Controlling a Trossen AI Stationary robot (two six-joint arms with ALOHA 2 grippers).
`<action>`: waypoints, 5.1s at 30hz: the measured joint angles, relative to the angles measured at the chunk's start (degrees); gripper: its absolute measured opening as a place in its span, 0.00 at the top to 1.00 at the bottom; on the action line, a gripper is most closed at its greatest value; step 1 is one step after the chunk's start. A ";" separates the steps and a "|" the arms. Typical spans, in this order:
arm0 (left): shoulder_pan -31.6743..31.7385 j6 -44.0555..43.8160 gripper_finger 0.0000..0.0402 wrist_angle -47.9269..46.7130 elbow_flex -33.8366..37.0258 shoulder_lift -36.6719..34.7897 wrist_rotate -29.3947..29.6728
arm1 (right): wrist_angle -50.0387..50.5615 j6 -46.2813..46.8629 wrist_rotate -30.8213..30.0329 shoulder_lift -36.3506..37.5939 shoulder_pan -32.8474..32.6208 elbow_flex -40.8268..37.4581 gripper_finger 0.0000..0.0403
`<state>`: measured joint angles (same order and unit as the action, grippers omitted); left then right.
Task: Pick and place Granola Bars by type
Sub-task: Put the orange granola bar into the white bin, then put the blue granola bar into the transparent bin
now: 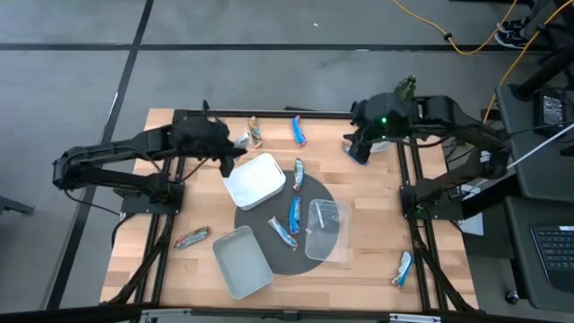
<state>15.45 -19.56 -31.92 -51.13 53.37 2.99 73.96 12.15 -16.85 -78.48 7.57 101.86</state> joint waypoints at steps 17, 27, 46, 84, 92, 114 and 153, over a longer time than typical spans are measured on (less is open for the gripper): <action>0.01 1.75 0.91 6.50 7.71 19.74 -12.51 | -9.53 1.11 -0.06 2.46 1.35 -20.70 0.49; 0.01 0.77 0.77 6.57 7.71 23.36 -18.33 | -9.96 -2.09 -0.06 2.23 4.69 -20.74 0.49; -0.46 3.14 0.48 5.45 -3.84 19.42 -17.52 | -10.02 -11.11 1.67 -5.51 17.16 -20.74 0.44; -2.38 3.82 0.51 -4.07 -10.83 16.19 -3.77 | -23.77 -16.88 4.88 -23.75 27.00 -32.22 0.08; -3.36 3.68 0.51 -4.05 -10.83 16.19 -3.55 | -25.45 -16.71 4.53 -24.69 27.41 -35.84 0.08; -3.46 5.32 0.51 -1.28 -10.83 16.21 -0.80 | -30.53 -16.74 15.77 -24.47 27.56 -44.54 0.71; -3.31 16.38 0.51 -1.73 -10.76 15.81 11.03 | -41.72 7.31 14.79 25.56 -13.58 -31.89 0.91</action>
<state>12.14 -3.18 -33.65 -61.89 69.19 14.02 32.25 19.47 -2.06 -52.93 -6.01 69.97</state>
